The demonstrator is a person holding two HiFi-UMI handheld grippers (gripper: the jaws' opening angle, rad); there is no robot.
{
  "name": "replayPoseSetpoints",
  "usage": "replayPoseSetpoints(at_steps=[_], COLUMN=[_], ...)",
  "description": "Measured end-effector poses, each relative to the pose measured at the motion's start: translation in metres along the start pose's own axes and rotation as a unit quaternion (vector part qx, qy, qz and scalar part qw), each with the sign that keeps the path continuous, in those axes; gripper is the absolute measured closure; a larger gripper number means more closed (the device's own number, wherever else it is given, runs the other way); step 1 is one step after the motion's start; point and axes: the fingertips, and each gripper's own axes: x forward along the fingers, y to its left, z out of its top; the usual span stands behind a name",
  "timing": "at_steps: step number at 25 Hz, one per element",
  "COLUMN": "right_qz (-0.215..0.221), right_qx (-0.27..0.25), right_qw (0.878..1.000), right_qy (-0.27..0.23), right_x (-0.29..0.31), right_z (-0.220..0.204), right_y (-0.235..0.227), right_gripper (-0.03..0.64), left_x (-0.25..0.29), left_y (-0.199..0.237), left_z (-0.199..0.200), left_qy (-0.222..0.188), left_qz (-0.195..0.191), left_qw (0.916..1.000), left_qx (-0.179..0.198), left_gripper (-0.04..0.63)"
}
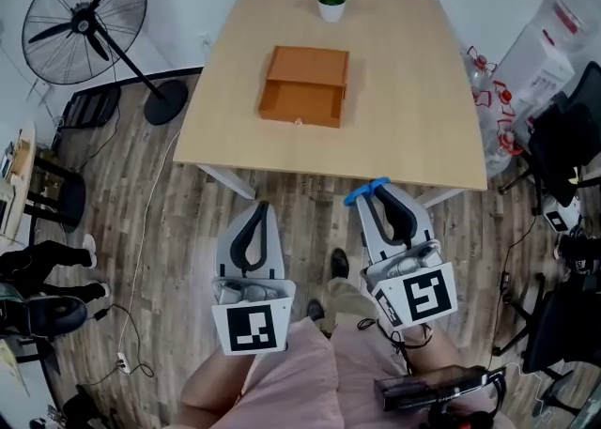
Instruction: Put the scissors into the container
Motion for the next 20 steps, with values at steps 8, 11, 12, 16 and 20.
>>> replayPoseSetpoints(at_steps=[8, 11, 12, 16, 20], right_qz=[0.015, 0.022, 0.024, 0.034, 0.042], right_qx=[0.011, 0.012, 0.012, 0.007, 0.001], right_qw=[1.0, 0.999, 0.999, 0.999, 0.999], right_qy=[-0.01, -0.02, -0.024, -0.03, -0.027], right_x=[0.045, 0.059, 0.063, 0.077, 0.094], right_z=[0.011, 0.018, 0.02, 0.025, 0.027], right_y=[-0.062, -0.075, -0.078, -0.089, -0.095], right_gripper=[0.543, 0.543, 0.543, 0.543, 0.543], left_x=[0.068, 0.085, 0.09, 0.106, 0.118], left_y=[-0.01, -0.008, -0.008, -0.006, 0.002], left_z=[0.021, 0.027, 0.028, 0.029, 0.027], left_qy=[0.001, 0.0, 0.0, -0.003, -0.004], left_qz=[0.012, 0.018, 0.02, 0.028, 0.039], left_qw=[0.9997, 0.9997, 0.9997, 0.9996, 0.9992], left_qx=[0.02, 0.017, 0.012, 0.0, -0.005], left_gripper=[0.591, 0.591, 0.591, 0.591, 0.591])
